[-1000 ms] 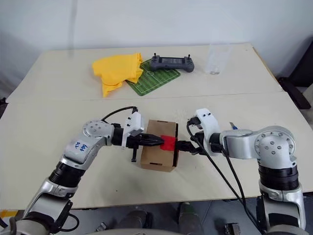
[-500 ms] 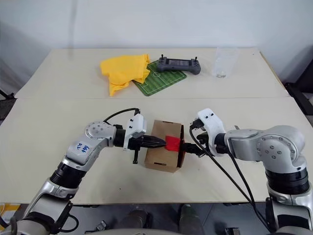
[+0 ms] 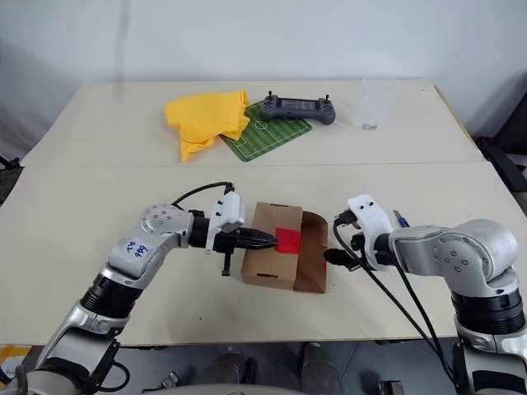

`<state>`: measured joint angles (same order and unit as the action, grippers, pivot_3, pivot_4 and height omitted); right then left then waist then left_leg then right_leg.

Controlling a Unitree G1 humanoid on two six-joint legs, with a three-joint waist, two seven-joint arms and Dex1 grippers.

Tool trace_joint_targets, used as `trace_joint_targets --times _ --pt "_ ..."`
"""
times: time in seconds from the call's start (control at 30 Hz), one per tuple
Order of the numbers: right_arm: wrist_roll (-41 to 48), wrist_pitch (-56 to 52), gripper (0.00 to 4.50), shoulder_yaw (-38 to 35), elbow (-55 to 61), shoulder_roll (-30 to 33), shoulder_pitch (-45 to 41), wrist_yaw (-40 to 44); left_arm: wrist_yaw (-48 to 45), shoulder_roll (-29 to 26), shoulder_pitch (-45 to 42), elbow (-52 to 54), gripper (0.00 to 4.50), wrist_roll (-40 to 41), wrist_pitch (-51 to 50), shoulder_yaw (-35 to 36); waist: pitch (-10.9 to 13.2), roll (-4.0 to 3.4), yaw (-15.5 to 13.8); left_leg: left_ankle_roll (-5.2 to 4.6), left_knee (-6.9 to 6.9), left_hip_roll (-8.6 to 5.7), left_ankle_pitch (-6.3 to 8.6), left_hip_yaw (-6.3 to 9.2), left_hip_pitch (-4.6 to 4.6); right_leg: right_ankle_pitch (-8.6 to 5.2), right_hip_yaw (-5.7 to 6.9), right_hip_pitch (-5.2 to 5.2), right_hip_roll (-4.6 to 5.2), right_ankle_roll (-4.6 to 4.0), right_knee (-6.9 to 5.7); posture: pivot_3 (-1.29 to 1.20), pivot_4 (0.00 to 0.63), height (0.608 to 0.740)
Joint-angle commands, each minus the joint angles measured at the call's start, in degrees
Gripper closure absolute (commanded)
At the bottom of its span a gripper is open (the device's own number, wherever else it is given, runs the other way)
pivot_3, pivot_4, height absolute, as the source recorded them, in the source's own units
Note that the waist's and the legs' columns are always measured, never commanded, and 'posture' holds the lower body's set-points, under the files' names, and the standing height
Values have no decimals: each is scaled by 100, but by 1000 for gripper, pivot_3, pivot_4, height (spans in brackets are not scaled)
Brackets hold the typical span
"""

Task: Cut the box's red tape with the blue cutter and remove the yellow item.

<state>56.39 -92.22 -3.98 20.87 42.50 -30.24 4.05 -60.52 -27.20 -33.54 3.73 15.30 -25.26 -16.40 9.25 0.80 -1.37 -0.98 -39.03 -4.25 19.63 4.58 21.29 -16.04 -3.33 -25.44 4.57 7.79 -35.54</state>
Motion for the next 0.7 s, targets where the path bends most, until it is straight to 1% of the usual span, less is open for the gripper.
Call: trace_joint_targets --times 0.03,0.2,0.3,0.53,0.6,0.67,0.7 --pt "-229 -27 239 -200 153 20 59 104 -1 -40 103 10 4500 -75 -89 -97 0 0 0 0 0 0 0 0 0 0 0 0 0 0 1 0 150 740" --pt "-476 -11 239 -273 204 -114 104 249 -9 -36 94 47 4500 -63 -105 -100 0 0 0 0 1 0 0 0 0 0 0 0 0 0 1 0 150 740" --pt "-743 216 239 -101 246 -193 229 284 -17 -24 67 50 4500 -62 -110 -112 0 0 0 0 1 0 0 0 0 0 0 0 0 0 1 0 150 740" --pt "-1205 669 239 101 495 -21 587 599 -22 -27 22 41 4500 -74 -125 -117 0 0 0 0 1 -1 0 0 -1 0 1 1 0 0 2 0 150 740" --pt "-1160 718 239 -184 583 8 668 764 -9 -19 12 48 4500 -82 -131 -122 0 0 0 0 1 -1 0 0 -1 0 0 2 0 0 2 0 150 740" --pt "-924 599 239 -657 630 94 681 1060 -4 -19 6 56 4500 -93 -113 -126 0 0 -11 0 1 -1 0 0 0 0 1 2 0 0 2 0 150 740" --pt "-767 349 239 -1010 553 86 630 1200 -5 -20 3 61 4500 -91 -109 -125 1 -1 -10 0 1 -1 0 0 0 0 1 1 0 0 2 0 150 740"
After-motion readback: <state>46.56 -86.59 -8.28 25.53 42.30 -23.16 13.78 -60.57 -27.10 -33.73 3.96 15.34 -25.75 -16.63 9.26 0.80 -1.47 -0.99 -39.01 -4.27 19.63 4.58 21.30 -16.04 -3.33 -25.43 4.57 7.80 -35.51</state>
